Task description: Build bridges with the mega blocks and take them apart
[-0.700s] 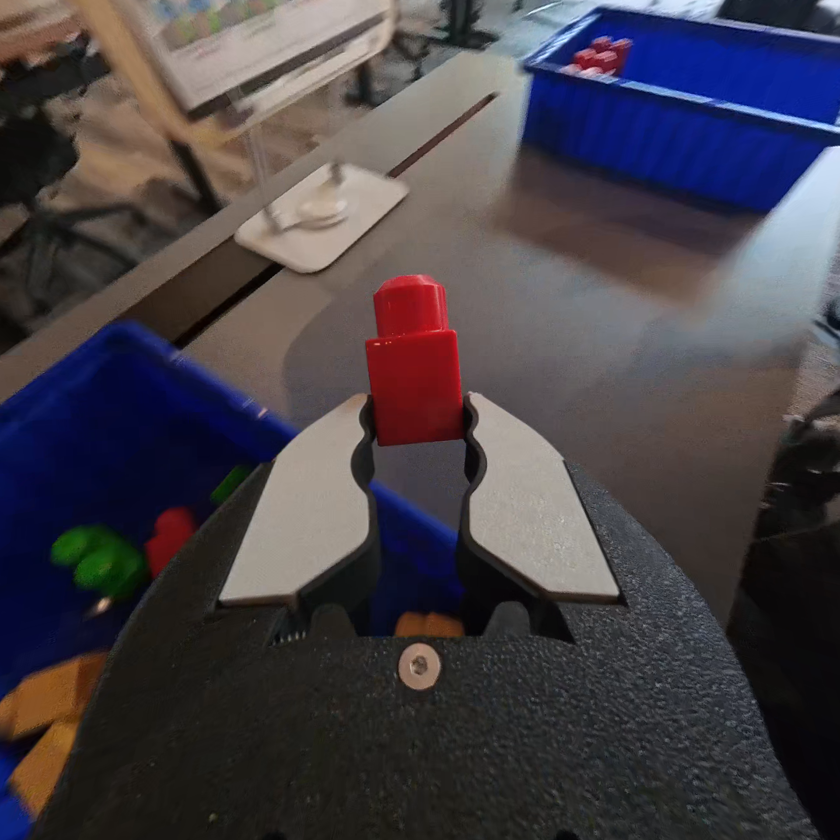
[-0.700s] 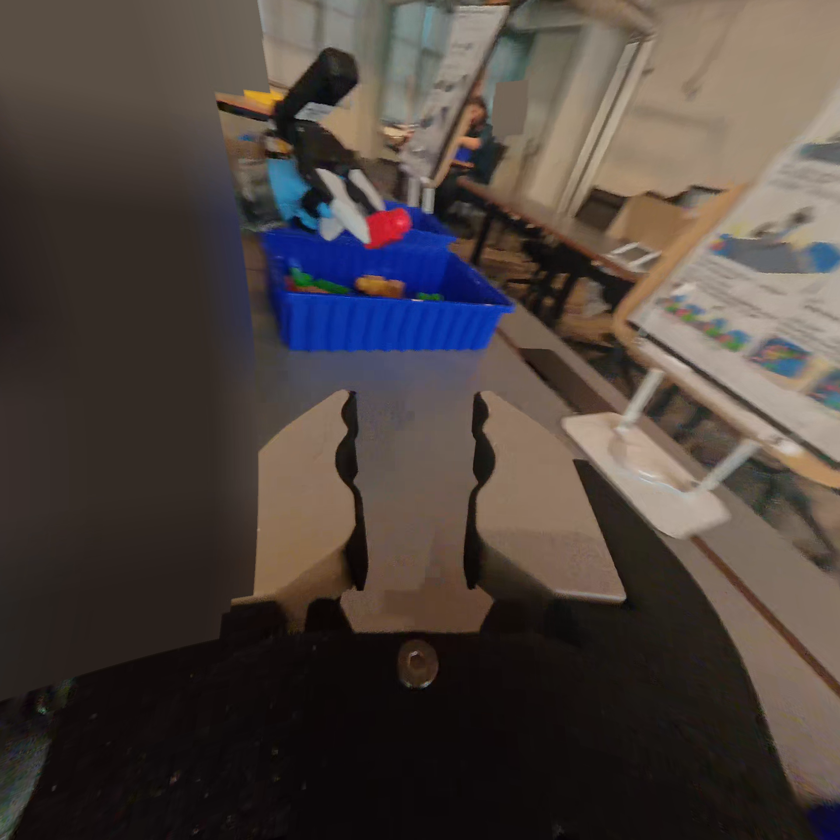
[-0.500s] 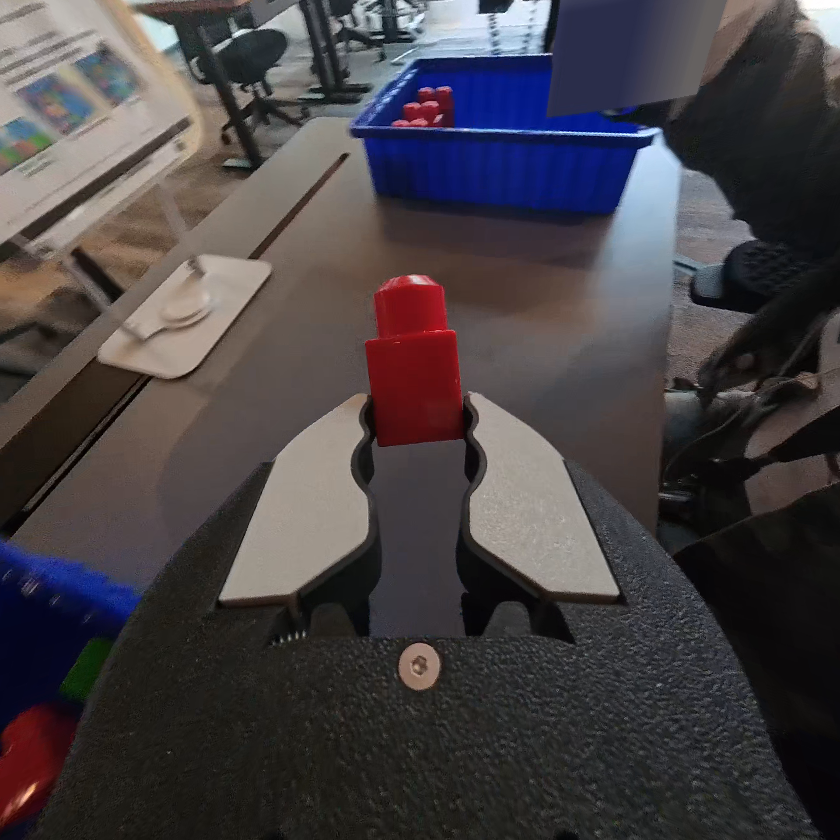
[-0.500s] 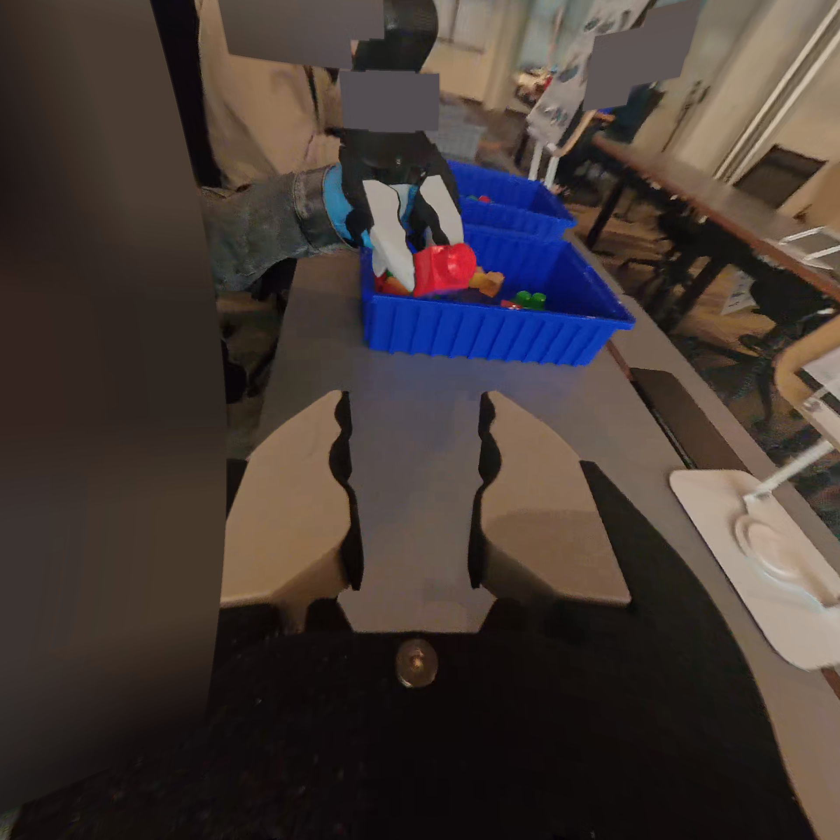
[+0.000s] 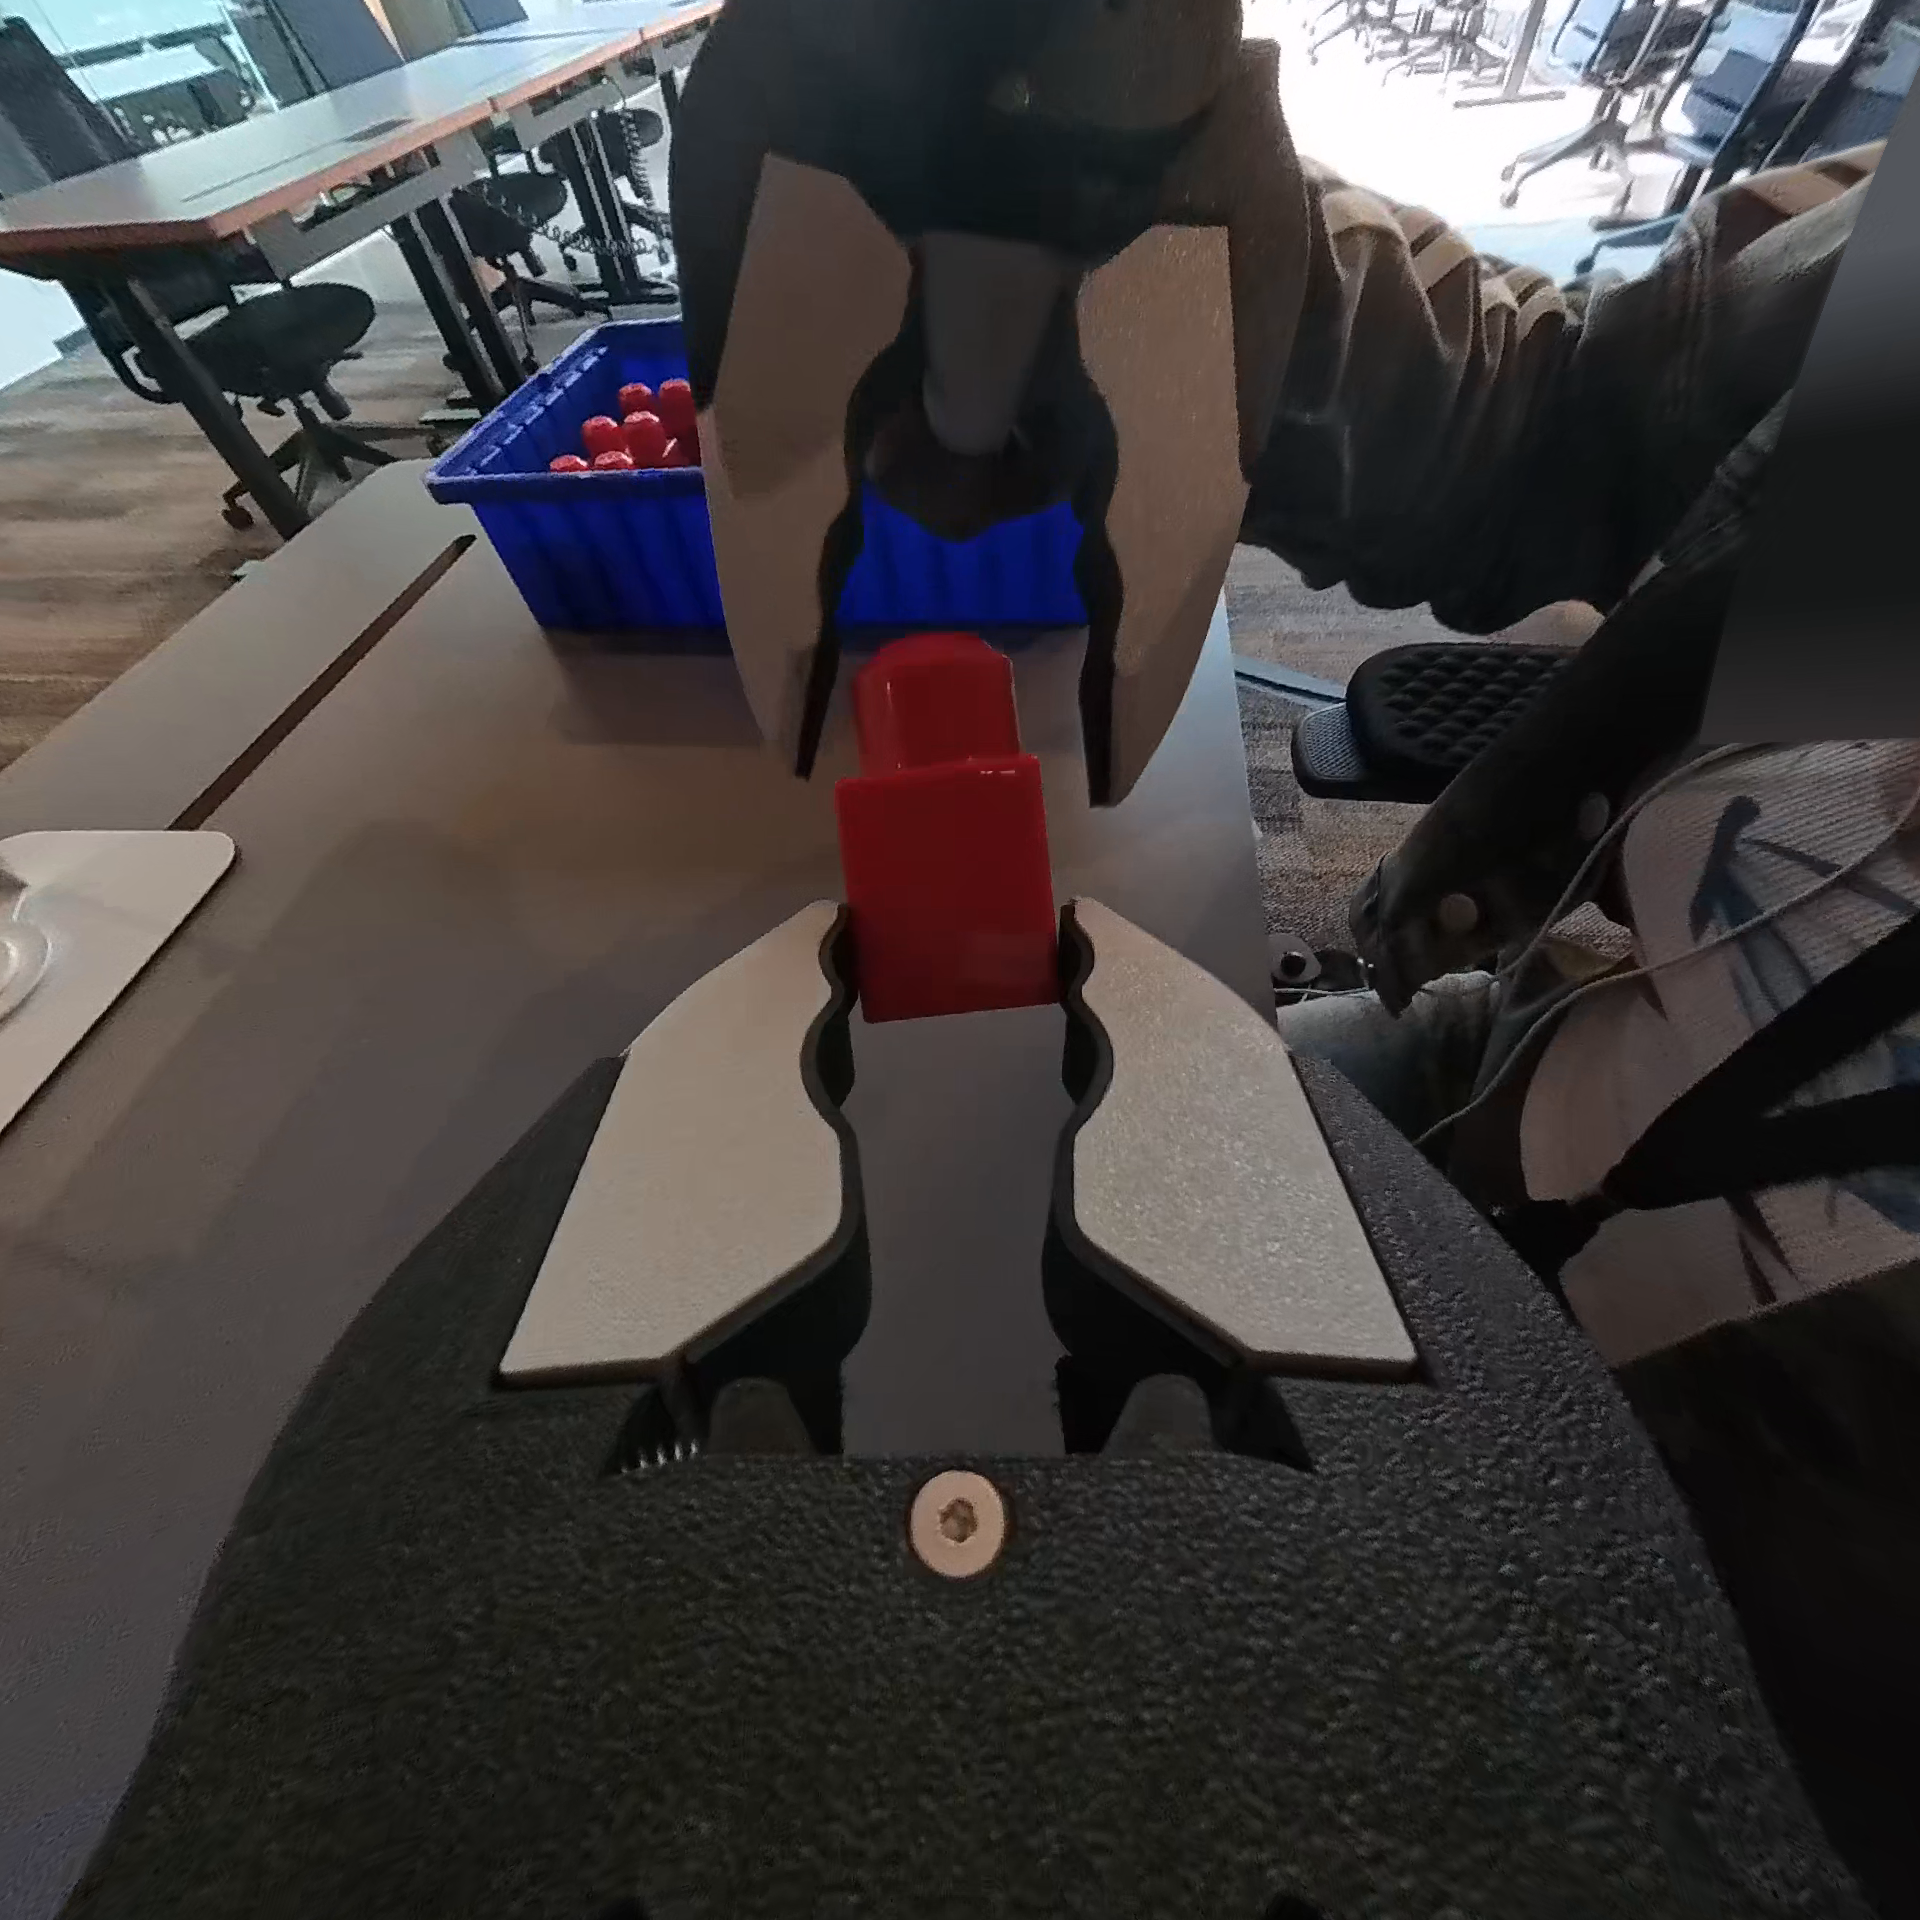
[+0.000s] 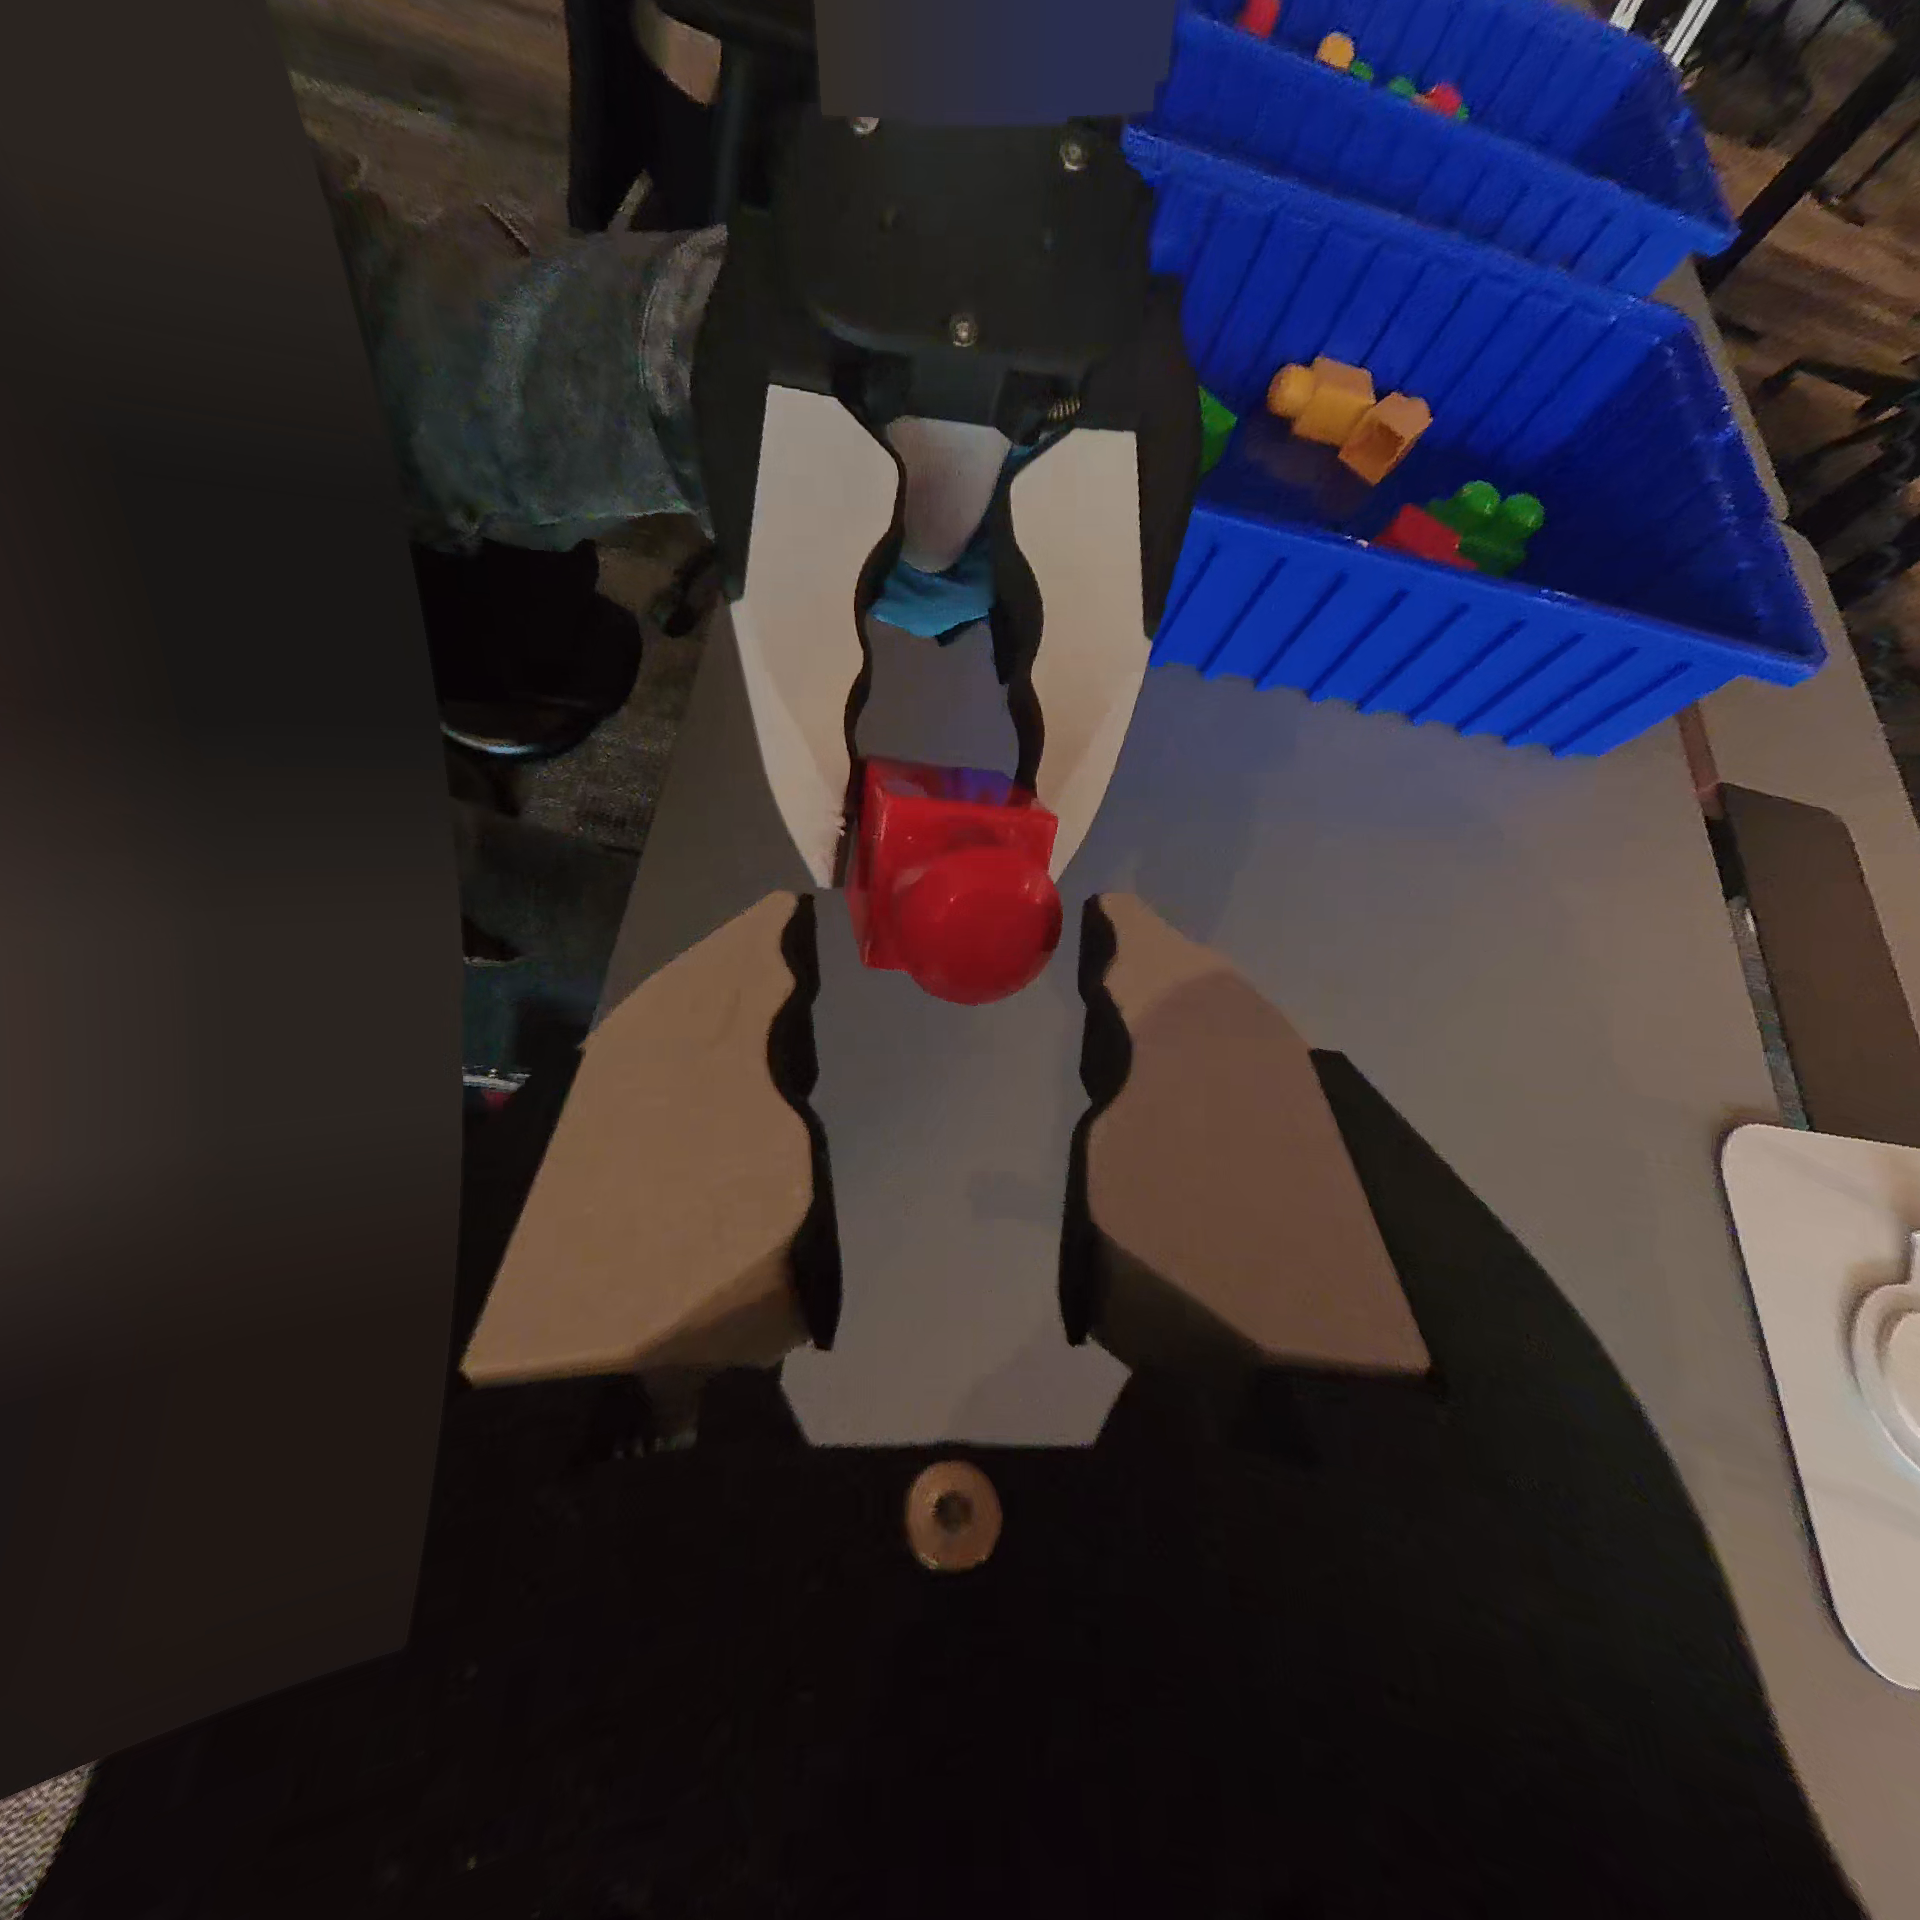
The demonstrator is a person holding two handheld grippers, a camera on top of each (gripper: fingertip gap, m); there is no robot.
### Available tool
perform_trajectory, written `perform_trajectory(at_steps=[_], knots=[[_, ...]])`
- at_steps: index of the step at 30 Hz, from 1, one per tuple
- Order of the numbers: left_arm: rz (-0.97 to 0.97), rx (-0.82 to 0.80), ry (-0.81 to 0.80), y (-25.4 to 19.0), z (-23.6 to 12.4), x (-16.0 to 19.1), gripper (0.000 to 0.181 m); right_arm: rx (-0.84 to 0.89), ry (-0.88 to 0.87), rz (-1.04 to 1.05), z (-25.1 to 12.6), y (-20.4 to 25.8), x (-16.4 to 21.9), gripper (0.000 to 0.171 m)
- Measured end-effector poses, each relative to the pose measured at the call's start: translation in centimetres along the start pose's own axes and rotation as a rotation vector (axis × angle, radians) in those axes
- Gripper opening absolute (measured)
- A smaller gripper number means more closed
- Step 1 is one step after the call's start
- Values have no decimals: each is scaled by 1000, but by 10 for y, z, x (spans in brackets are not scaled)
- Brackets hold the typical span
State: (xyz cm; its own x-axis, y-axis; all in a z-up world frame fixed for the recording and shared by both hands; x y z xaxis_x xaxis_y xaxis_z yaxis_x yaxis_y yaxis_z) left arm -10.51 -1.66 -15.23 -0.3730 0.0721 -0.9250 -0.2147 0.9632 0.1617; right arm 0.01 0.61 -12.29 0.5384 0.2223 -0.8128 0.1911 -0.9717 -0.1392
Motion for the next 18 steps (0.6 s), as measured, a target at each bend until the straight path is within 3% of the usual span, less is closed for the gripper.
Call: perform_trajectory(at_steps=[1, 10, 15, 18], knots=[[-3, 9, -7, -1, 1, 0, 36, -1, 1, -1, 1, 0, 0, 44], [-7, 22, -82, -3, 5, 3, 37, -41, 45, 2, 3, -1, 3, 34], [-140, 55, -170, -1, -6, 8, 66, -6, 214, -1, -8, -12, 15, 34], [-97, 23, -288, -1, -19, 7, 68, 11, 351, 8, -11, -20, 33, 34]])
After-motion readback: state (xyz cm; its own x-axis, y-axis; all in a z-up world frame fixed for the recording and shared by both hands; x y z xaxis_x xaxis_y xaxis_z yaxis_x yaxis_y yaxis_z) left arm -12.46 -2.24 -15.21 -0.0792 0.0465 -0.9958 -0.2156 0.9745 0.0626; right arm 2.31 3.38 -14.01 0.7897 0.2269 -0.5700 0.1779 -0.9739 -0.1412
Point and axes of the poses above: each gripper's, where its closed fingertips meet, z out along the fingers, x out of its underside, y = z × x across the jaws, the point moved 6 cm from there along -z, back along the fingers, and after that the axes turned 5 degrees about z, right-handed, at the moved point
